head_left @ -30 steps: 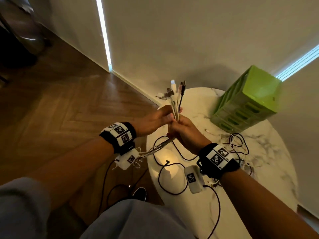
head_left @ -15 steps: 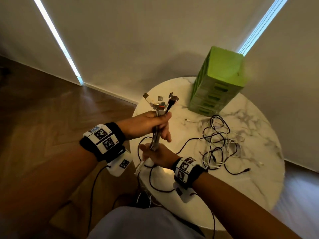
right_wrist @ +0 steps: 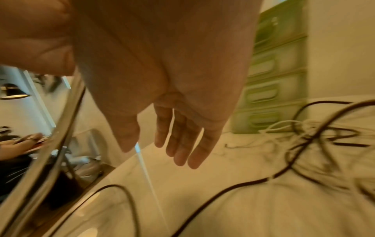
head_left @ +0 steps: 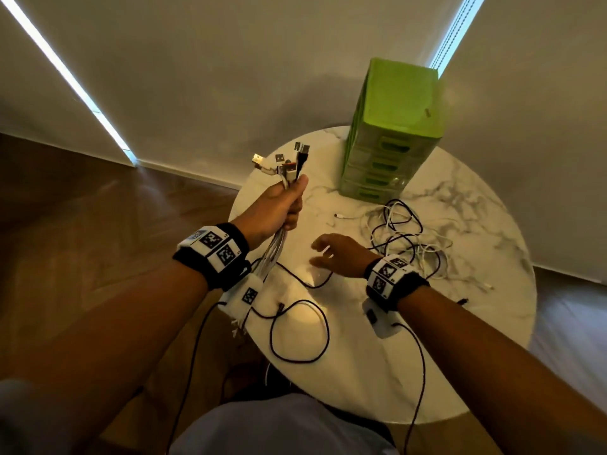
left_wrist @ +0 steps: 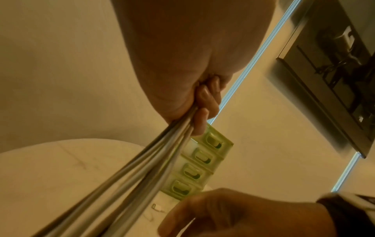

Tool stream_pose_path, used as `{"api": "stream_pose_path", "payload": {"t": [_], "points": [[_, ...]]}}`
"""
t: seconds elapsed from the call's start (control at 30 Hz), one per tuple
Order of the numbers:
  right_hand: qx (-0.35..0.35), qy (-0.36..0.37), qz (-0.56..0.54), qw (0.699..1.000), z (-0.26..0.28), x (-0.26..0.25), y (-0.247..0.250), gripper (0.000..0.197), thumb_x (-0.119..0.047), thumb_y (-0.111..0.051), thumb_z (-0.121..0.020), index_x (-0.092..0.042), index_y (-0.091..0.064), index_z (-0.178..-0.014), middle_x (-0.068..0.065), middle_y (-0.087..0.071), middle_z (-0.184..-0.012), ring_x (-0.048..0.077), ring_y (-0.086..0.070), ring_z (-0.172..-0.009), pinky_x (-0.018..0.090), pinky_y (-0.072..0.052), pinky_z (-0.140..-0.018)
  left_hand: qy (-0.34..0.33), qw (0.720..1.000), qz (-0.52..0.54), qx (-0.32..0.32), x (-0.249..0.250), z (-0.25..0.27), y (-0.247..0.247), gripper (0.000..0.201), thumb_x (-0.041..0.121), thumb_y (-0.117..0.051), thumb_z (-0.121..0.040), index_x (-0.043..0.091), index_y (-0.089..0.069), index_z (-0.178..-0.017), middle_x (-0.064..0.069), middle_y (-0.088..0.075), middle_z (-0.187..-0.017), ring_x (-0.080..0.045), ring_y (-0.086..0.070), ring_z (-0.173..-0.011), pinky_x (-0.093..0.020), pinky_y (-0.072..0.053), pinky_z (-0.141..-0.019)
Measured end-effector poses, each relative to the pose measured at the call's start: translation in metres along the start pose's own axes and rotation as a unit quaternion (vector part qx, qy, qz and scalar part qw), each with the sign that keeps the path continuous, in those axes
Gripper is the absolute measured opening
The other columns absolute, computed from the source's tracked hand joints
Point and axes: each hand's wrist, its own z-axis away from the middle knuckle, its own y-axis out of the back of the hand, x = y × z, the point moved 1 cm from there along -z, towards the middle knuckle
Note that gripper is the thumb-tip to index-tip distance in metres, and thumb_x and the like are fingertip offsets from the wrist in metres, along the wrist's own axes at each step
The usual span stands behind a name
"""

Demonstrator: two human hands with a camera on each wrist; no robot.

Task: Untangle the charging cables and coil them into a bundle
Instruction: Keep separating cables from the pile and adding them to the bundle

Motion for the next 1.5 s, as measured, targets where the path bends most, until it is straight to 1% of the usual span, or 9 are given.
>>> {"api": "stream_pose_path", "payload": {"t": [0.23,0.43,0.57,0.7,0.83,0.93,1.13,1.3,1.5], "points": [[0.111,-0.035,0.014,0.993,-0.033,0.077,0.067,0.023,-0.026,-0.059,-0.098,-0.007,-0.07,-0.105,0.013,-0.07,-0.108,0.029,-0.063,-0.101,0.034,-0.048,-0.087,0.035,0.998,-0.02,0.037,-0.018,-0.044,-0.037,0.037,0.037,-0.049,-0.105,0.027,-0.033,-0.074,0.006,-0.025,-0.061,-0.01,-0.024,-0.051,-0.028,-0.023,-0.054],[0.032,-0.071,0.193,0.978,-0.086,0.097,0.077,0.031,-0.031,-0.042,-0.102,-0.014,-0.067,-0.113,0.012,-0.066,-0.121,0.033,-0.059,-0.108,0.041,-0.049,-0.095,0.067,0.995,-0.032,0.068,-0.031,-0.068,-0.052,0.035,0.036,-0.052,-0.104,0.023,-0.036,-0.077,0.006,-0.031,-0.06,-0.011,-0.027,-0.052,-0.027,-0.025,-0.053],[-0.013,-0.071,0.34,0.938,-0.103,0.111,0.07,0.032,-0.03,-0.045,-0.099,-0.022,-0.055,-0.129,0.007,-0.055,-0.136,0.032,-0.044,-0.13,0.05,-0.031,-0.111,0.08,0.993,-0.033,0.081,-0.038,-0.074,-0.056,0.033,0.037,-0.052,-0.104,0.024,-0.04,-0.076,0.006,-0.032,-0.059,-0.01,-0.028,-0.05,-0.026,-0.027,-0.052],[-0.006,-0.015,0.394,0.919,-0.102,0.118,0.073,0.025,-0.024,-0.048,-0.098,-0.026,-0.058,-0.121,0.003,-0.065,-0.119,0.028,-0.055,-0.119,0.053,-0.027,-0.112,0.076,0.992,-0.037,0.092,-0.044,-0.078,-0.057,0.034,0.038,-0.051,-0.104,0.024,-0.04,-0.076,0.007,-0.032,-0.058,-0.01,-0.029,-0.051,-0.025,-0.029,-0.052],[0.08,0.022,0.213,0.974,-0.083,0.105,0.093,0.012,-0.025,-0.054,-0.098,-0.03,-0.063,-0.105,-0.003,-0.07,-0.106,0.024,-0.06,-0.108,0.051,-0.025,-0.111,0.062,0.99,-0.014,0.128,-0.051,-0.081,-0.057,0.033,0.039,-0.05,-0.104,0.023,-0.036,-0.079,0.002,-0.029,-0.065,-0.013,-0.027,-0.056,-0.03,-0.026,-0.055],[0.143,0.087,0.053,0.985,-0.051,0.087,0.105,0.009,-0.032,-0.061,-0.097,-0.029,-0.064,-0.104,-0.012,-0.067,-0.097,0.018,-0.065,-0.096,0.054,-0.042,-0.101,0.05,0.989,-0.028,0.139,-0.052,-0.082,-0.061,0.035,0.046,-0.053,-0.102,0.021,-0.039,-0.083,0.002,-0.031,-0.065,-0.014,-0.03,-0.055,-0.031,-0.029,-0.057],[0.137,0.142,-0.063,0.978,0.013,0.047,0.099,0.013,-0.024,-0.066,-0.096,-0.017,-0.068,-0.107,-0.011,-0.067,-0.092,0.0,-0.06,-0.081,0.006,-0.044,-0.072,-0.024,0.995,-0.017,0.098,-0.041,-0.072,-0.08,0.022,0.036,-0.055,-0.103,0.014,-0.056,-0.098,0.009,-0.043,-0.057,-0.008,-0.04,-0.052,-0.026,-0.04,-0.054],[0.124,0.119,-0.073,0.982,0.041,0.05,0.075,0.036,-0.04,-0.037,-0.107,-0.02,-0.065,-0.098,-0.007,-0.069,-0.083,0.007,-0.063,-0.079,0.026,-0.05,-0.076,-0.043,0.992,0.087,0.084,-0.017,-0.054,-0.083,0.021,0.025,-0.046,-0.107,0.011,-0.054,-0.094,0.005,-0.032,-0.059,-0.009,-0.029,-0.052,-0.023,-0.028,-0.049],[0.253,0.081,-0.091,0.96,0.07,0.039,0.065,0.036,-0.037,-0.034,-0.108,-0.02,-0.053,-0.084,-0.008,-0.056,-0.07,0.014,-0.055,-0.068,0.037,-0.045,-0.071,-0.051,0.974,0.183,0.121,-0.009,-0.046,-0.072,0.016,0.031,-0.051,-0.105,0.022,-0.045,-0.093,0.009,-0.026,-0.061,-0.006,-0.023,-0.05,-0.023,-0.022,-0.05]]}}
